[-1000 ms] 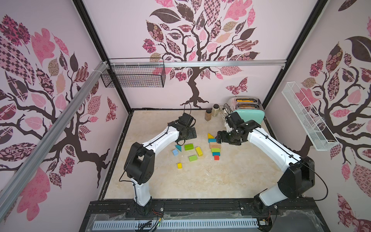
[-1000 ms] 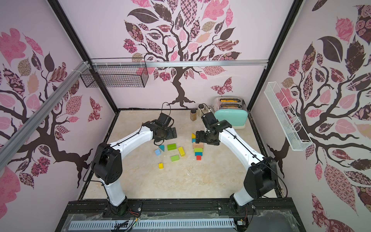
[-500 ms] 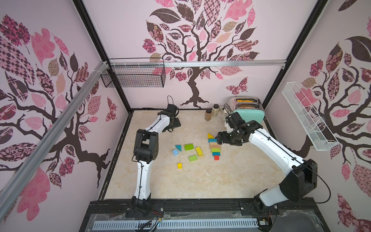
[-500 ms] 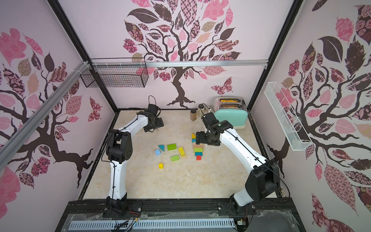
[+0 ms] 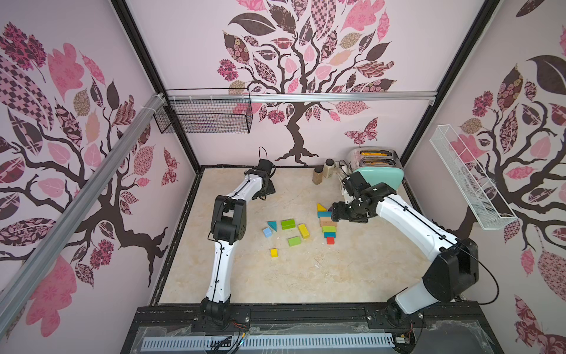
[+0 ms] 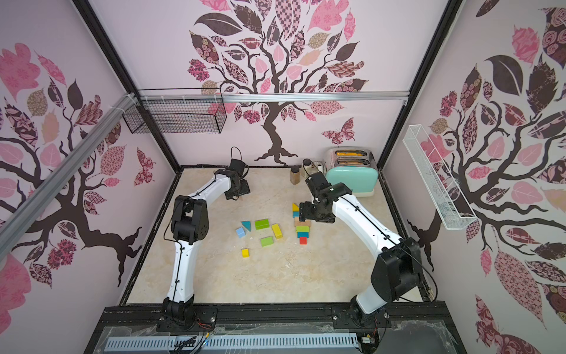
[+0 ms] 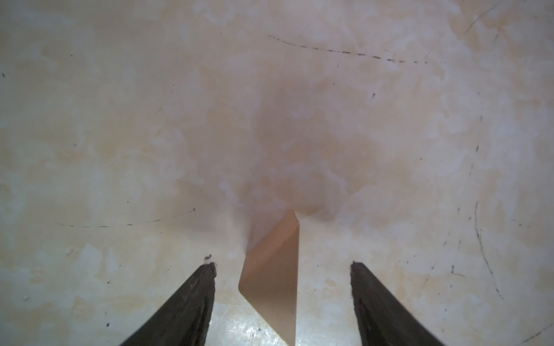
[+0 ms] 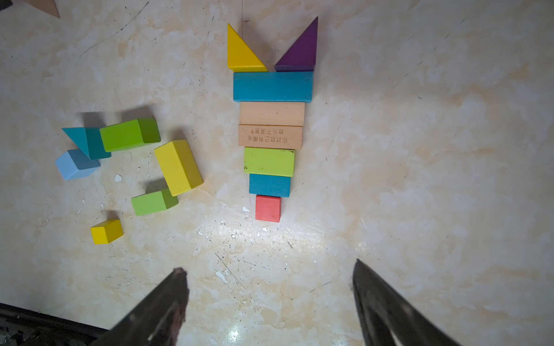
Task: Assemble a carrot with building blocks
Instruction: Pick up the building block from the center of the board.
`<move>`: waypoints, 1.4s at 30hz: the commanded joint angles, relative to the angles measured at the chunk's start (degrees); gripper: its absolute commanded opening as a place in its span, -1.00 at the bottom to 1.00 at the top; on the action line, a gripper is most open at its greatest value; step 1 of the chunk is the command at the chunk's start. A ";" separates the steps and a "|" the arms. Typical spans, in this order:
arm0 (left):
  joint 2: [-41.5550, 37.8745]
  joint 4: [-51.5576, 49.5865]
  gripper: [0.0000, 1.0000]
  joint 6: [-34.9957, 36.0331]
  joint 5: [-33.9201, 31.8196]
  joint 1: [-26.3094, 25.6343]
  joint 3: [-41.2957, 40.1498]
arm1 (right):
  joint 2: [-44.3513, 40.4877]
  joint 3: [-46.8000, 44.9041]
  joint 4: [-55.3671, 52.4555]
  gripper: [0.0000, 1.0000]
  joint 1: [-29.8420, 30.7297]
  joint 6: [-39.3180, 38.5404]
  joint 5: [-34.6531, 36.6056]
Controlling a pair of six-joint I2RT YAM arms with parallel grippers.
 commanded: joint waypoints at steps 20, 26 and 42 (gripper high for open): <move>2.78 0.78 0.01 0.52 -0.31 0.05 -0.40 | 0.79 1.61 1.36 0.60 -0.23 0.07 -0.44; 2.12 1.02 -0.17 0.44 -0.29 0.05 -1.38 | 1.23 2.08 1.53 0.67 -0.21 -0.03 -0.66; -5.04 1.88 -0.30 -0.59 2.24 -1.00 -9.34 | 1.82 2.57 1.77 0.68 -0.23 -0.18 -1.32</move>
